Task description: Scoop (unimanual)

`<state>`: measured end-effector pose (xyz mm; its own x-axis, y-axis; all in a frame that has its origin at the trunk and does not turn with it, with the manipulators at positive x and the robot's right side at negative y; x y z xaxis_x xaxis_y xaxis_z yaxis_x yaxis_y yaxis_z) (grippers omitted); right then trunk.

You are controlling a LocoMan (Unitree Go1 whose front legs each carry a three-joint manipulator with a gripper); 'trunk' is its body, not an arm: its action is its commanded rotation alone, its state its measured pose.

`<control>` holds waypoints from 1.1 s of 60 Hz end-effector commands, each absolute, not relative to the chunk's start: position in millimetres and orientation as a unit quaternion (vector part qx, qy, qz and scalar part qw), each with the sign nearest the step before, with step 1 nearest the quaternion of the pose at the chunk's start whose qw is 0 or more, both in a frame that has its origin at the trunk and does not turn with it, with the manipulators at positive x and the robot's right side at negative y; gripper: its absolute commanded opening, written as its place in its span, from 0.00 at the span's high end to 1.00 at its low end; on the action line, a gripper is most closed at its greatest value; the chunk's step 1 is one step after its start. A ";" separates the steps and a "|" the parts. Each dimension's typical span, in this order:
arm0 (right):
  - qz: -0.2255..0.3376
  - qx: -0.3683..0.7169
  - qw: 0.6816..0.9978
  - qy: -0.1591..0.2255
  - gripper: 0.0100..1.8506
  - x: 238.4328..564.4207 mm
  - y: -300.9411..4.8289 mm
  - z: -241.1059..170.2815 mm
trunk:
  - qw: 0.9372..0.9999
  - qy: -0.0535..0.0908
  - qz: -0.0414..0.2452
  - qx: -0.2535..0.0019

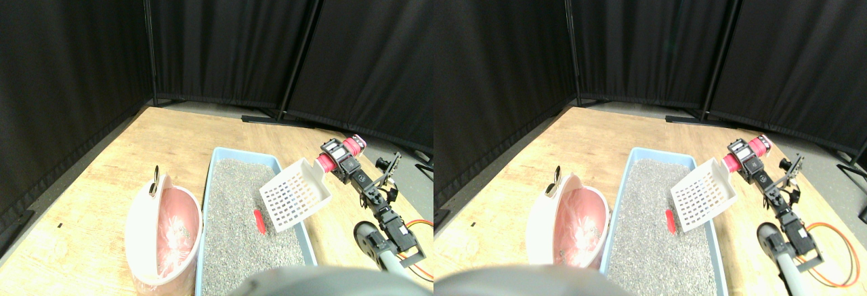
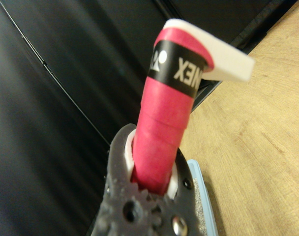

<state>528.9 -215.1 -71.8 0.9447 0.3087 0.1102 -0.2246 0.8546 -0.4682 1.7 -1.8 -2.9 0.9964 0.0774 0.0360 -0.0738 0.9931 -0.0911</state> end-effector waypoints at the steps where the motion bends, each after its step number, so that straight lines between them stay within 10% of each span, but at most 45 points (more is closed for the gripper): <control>1: 0.148 -0.244 0.951 -0.116 0.97 529.2 -211.6 -61.9 | 0.997 -0.027 0.041 -0.053; 66: 0.182 -0.346 0.916 -0.089 0.97 532.7 -199.1 -79.6 | 0.997 -0.025 0.046 -0.060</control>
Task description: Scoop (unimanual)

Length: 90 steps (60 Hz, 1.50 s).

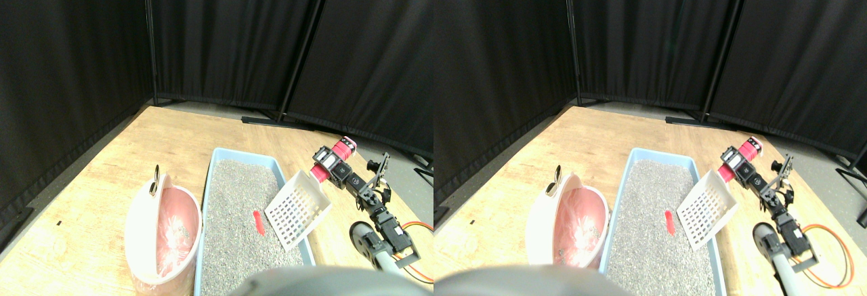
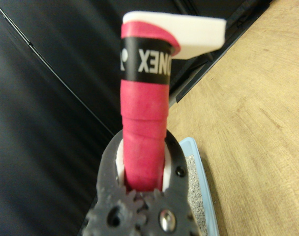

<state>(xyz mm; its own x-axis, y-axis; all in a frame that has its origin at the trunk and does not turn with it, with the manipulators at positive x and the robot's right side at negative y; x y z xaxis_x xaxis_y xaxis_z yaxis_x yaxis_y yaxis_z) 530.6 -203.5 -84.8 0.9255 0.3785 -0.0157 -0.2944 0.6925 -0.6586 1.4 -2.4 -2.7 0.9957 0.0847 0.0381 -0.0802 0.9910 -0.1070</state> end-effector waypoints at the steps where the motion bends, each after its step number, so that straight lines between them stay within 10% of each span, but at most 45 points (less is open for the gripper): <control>1: 0.180 -0.341 0.919 -0.087 0.97 533.2 -199.0 -80.2 | 0.997 -0.025 0.046 -0.061; 66: 0.207 -0.348 0.910 -0.085 0.97 535.4 -180.8 -119.7 | 0.997 -0.017 0.047 -0.066; 90: 0.282 -0.289 0.915 0.010 0.97 481.5 -131.8 -194.1 | 0.996 -0.015 0.059 -0.072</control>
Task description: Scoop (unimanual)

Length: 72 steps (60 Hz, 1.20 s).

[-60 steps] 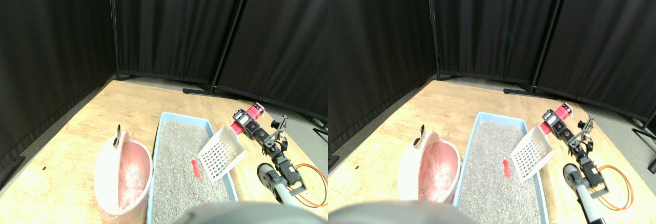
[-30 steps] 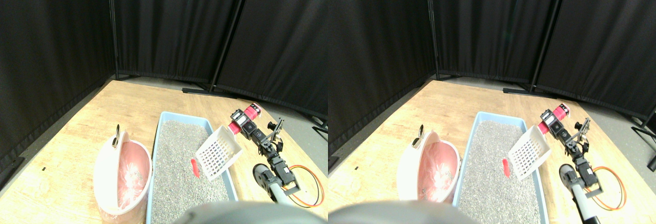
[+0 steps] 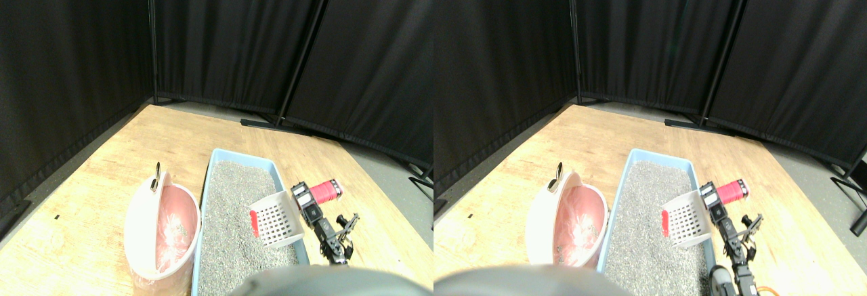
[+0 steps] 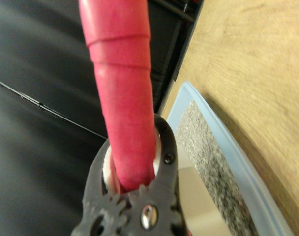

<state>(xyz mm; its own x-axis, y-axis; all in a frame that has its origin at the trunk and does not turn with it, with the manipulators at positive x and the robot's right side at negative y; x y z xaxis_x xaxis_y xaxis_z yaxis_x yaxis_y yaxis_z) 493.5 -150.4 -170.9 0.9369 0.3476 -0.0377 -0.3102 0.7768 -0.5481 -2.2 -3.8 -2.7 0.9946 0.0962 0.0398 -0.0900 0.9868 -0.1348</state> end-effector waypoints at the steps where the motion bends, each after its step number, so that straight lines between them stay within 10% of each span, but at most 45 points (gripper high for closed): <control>1: 0.282 -0.289 0.915 0.010 0.97 481.5 -131.8 -194.1 | 0.996 -0.015 0.059 -0.072; 32: 0.103 -0.006 0.995 -0.006 0.97 520.3 -161.1 -131.5 | 0.996 -0.020 0.055 -0.070; 72: 0.069 0.196 0.974 -0.085 0.97 530.3 -193.4 -115.5 | 0.996 -0.024 0.054 -0.066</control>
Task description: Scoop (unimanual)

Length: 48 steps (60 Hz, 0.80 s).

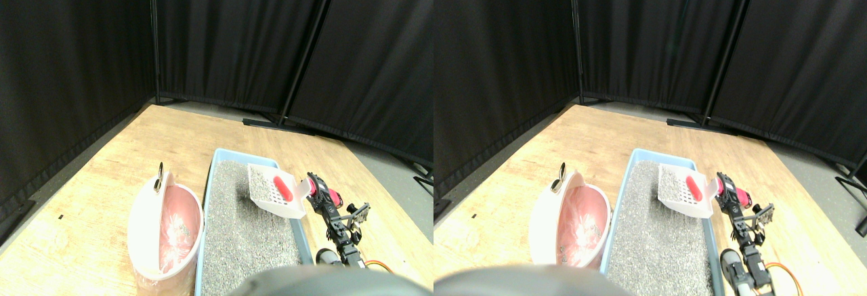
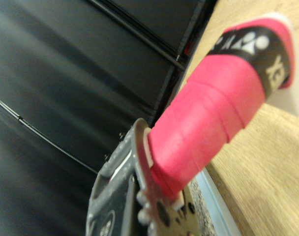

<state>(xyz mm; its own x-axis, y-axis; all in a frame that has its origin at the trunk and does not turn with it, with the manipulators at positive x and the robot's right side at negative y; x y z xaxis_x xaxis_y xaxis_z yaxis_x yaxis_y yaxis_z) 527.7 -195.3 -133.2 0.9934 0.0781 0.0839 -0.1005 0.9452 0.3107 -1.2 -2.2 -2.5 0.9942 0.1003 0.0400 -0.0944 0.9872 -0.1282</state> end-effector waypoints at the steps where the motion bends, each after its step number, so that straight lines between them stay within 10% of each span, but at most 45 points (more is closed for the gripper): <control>1: 0.070 0.200 0.974 -0.086 0.97 530.4 -193.3 -115.3 | 0.996 -0.024 0.054 -0.066; 48: 0.081 0.454 0.886 -0.049 0.97 520.8 -176.7 -109.8 | 0.994 -0.027 0.061 -0.082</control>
